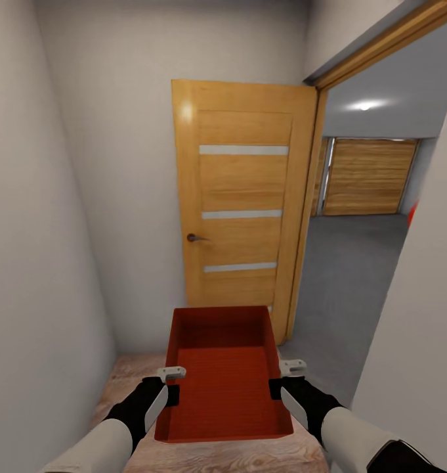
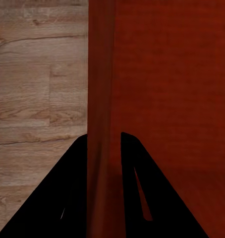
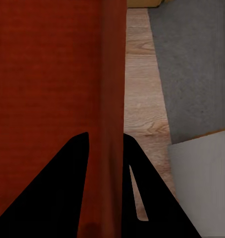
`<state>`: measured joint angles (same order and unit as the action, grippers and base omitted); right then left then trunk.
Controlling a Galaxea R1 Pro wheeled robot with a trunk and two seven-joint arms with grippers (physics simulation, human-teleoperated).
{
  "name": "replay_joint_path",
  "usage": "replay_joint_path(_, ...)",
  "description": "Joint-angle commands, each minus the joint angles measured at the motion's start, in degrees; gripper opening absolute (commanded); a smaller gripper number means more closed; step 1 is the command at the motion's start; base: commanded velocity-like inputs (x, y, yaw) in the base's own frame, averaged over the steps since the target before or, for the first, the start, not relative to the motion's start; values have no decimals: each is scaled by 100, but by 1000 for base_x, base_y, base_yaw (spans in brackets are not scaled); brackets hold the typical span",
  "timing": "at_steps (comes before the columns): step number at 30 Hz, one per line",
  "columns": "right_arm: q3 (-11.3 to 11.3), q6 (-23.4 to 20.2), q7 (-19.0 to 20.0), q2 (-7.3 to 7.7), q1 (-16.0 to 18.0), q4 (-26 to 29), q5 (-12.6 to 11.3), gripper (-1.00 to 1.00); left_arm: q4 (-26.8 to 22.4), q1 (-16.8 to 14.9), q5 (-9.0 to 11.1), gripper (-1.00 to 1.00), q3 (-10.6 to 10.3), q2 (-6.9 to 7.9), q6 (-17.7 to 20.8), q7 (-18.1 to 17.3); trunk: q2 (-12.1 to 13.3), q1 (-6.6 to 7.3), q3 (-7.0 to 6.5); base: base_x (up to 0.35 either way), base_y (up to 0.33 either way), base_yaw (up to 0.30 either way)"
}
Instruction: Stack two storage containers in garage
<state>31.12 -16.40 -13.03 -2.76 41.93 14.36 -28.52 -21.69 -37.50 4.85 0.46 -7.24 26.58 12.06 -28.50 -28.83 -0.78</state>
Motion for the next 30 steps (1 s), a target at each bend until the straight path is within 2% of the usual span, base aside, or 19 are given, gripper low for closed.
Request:
replay_joint_path(1, 34, 137, -42, 4, 9, 23, 48, -100, 86, 6, -72, -100, -37, 261, 49, 60, -4, -3, 1, 139, 123, -276)
replay_joint_path(8, 34, 137, -42, 4, 9, 23, 48, -100, 86, 6, -72, -100, -37, 264, 47, 60, -4, -3, 1, 160, 146, -218)
replay_joint_path(30, 34, 137, -42, 4, 9, 23, 48, -100, 86, 6, -72, -100, -34, 265, 49, 60, -4, -3, 1, 212, 217, -9)
